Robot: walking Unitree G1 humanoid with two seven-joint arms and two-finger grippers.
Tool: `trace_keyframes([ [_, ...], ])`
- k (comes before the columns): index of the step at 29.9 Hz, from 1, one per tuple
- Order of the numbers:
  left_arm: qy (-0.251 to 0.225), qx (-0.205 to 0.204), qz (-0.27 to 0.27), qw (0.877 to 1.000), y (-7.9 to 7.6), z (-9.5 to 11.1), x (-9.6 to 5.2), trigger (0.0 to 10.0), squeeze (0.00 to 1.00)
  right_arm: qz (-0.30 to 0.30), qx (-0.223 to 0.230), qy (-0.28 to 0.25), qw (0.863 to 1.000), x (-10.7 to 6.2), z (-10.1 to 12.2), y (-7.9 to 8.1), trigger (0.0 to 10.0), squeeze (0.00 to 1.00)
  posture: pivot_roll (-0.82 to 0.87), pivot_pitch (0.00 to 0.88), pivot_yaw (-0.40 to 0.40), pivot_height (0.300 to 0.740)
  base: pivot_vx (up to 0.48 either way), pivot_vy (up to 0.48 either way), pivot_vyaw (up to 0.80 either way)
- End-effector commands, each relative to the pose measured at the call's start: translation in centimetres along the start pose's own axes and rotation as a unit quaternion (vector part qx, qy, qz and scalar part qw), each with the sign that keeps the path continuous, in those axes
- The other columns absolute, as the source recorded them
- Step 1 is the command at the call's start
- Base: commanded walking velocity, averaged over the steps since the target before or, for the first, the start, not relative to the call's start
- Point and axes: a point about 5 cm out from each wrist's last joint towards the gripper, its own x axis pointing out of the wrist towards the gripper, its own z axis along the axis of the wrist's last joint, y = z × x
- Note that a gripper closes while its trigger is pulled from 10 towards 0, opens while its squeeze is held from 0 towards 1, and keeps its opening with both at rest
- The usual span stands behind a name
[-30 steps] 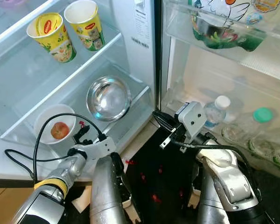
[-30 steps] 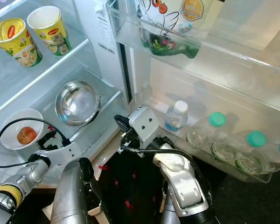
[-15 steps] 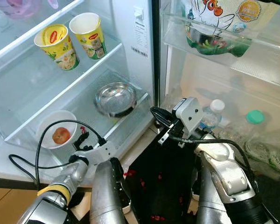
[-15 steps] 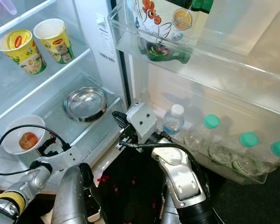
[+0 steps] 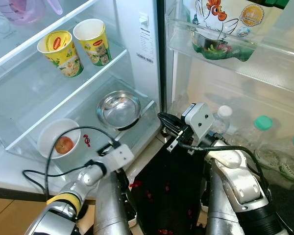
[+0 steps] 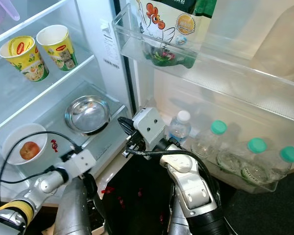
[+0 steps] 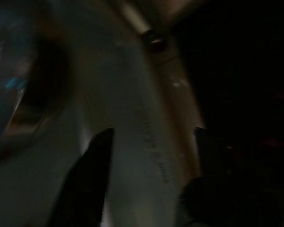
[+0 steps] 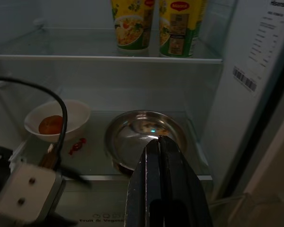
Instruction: Restocking fridge
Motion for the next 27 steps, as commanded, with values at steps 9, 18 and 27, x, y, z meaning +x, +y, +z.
trace_keyframes([
  [9, 0.043, 0.074, -0.139, 0.987, -0.3, 0.1, 0.6, 0.0, 0.00, -0.010, 0.019, -0.002, 1.000, -0.9, -0.1, 0.4, 10.0, 0.00, -0.16, 0.321, 0.123, 0.416, 0.000, 0.000, 0.00],
  [18, 0.038, 0.155, -0.053, 0.986, 5.0, 4.1, 2.8, 0.0, 0.00, -0.024, 0.029, 0.003, 0.999, -2.3, 0.3, 1.0, 10.0, 0.00, -0.20, 0.407, 0.130, 0.416, 0.000, 0.000, 0.00],
  [27, 0.068, 0.220, -0.069, 0.971, 5.6, 4.6, 3.3, 10.0, 0.00, -0.030, 0.031, 0.013, 0.999, -3.3, 0.6, 1.2, 10.0, 0.00, -0.24, 0.455, 0.128, 0.416, 0.000, 0.000, 0.00],
])
